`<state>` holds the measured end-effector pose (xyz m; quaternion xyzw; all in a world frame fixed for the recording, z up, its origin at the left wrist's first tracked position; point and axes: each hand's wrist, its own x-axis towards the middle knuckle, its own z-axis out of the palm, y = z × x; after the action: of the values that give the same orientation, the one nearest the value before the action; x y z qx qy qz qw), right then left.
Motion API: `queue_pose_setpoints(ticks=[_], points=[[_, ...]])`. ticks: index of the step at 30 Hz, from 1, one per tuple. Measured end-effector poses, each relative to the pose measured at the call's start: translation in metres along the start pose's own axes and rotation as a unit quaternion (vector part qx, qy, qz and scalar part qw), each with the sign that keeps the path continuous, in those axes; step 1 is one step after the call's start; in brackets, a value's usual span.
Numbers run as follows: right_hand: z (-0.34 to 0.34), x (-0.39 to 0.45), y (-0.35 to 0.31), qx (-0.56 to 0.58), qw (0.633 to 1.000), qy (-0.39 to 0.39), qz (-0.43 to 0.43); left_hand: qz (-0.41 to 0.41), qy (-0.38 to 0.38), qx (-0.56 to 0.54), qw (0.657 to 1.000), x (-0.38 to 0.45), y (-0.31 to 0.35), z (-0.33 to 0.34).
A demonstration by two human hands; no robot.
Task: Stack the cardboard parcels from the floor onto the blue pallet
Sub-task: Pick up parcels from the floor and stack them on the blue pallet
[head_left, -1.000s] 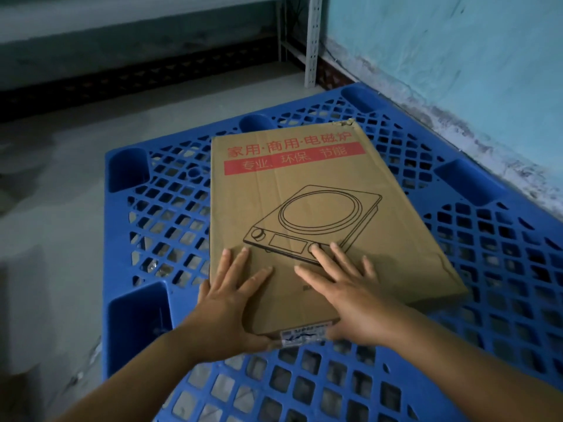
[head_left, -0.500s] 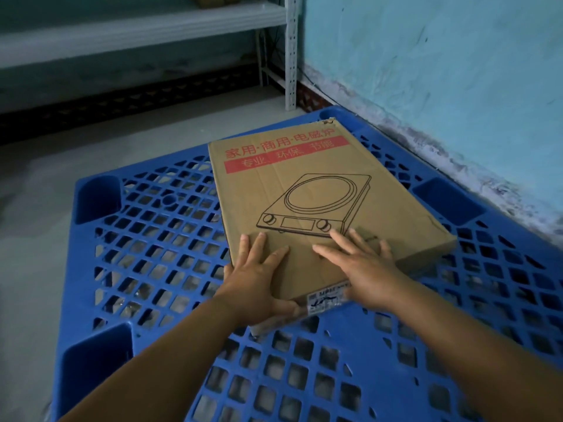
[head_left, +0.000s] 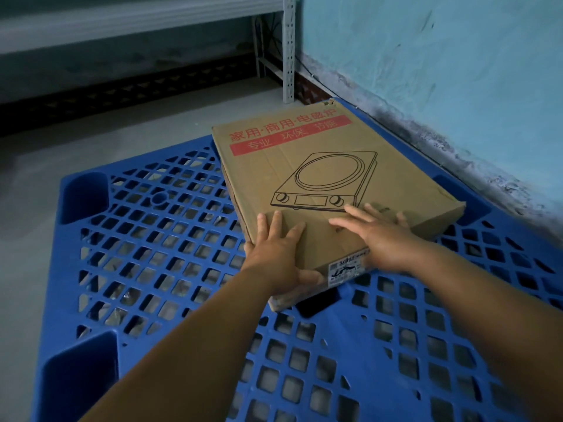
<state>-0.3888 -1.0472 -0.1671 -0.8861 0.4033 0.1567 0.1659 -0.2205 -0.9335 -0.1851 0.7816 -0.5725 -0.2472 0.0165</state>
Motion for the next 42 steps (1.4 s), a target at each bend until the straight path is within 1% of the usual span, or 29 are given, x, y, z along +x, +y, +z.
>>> queue_pose_setpoints(ticks=[8,11,13,15,16,18,19,21,24,29,33,37,42], points=[[-0.004,0.000,-0.001,-0.004,1.000,-0.009,0.006,-0.003,0.009,-0.024,1.000,0.002,0.002,-0.001],[-0.006,-0.005,-0.004,0.020,1.000,-0.015,0.013,0.002,0.054,-0.066,0.996,-0.005,0.000,0.000],[-0.005,-0.014,-0.013,0.077,0.997,0.008,0.011,-0.005,0.104,-0.125,0.987,-0.012,-0.004,0.001],[-0.003,-0.026,-0.029,0.162,0.984,0.069,0.002,-0.031,0.145,-0.225,0.963,-0.023,-0.010,0.000],[-0.002,-0.032,-0.040,0.225,0.969,0.105,0.003,-0.042,0.162,-0.278,0.946,-0.028,-0.015,0.000],[0.002,-0.039,-0.064,0.353,0.922,0.162,0.012,-0.054,0.194,-0.355,0.913,-0.039,-0.025,-0.002],[0.005,-0.040,-0.076,0.395,0.901,0.180,0.019,-0.060,0.208,-0.384,0.897,-0.045,-0.031,-0.004],[0.008,-0.039,-0.101,0.459,0.866,0.195,0.033,-0.074,0.218,-0.443,0.867,-0.059,-0.041,-0.013],[0.006,-0.038,-0.141,0.535,0.822,0.185,0.054,-0.097,0.236,-0.504,0.825,-0.081,-0.059,-0.028],[-0.011,-0.053,-0.213,0.560,0.809,0.171,0.054,-0.133,0.268,-0.554,0.777,-0.138,-0.094,-0.063],[-0.030,-0.084,-0.283,0.576,0.801,0.147,0.068,-0.180,0.283,-0.579,0.743,-0.198,-0.126,-0.091],[-0.057,-0.125,-0.355,0.577,0.809,0.093,0.062,-0.226,0.300,-0.591,0.714,-0.270,-0.150,-0.125],[-0.094,-0.181,-0.436,0.581,0.811,0.057,0.039,-0.272,0.325,-0.598,0.680,-0.361,-0.171,-0.173]])
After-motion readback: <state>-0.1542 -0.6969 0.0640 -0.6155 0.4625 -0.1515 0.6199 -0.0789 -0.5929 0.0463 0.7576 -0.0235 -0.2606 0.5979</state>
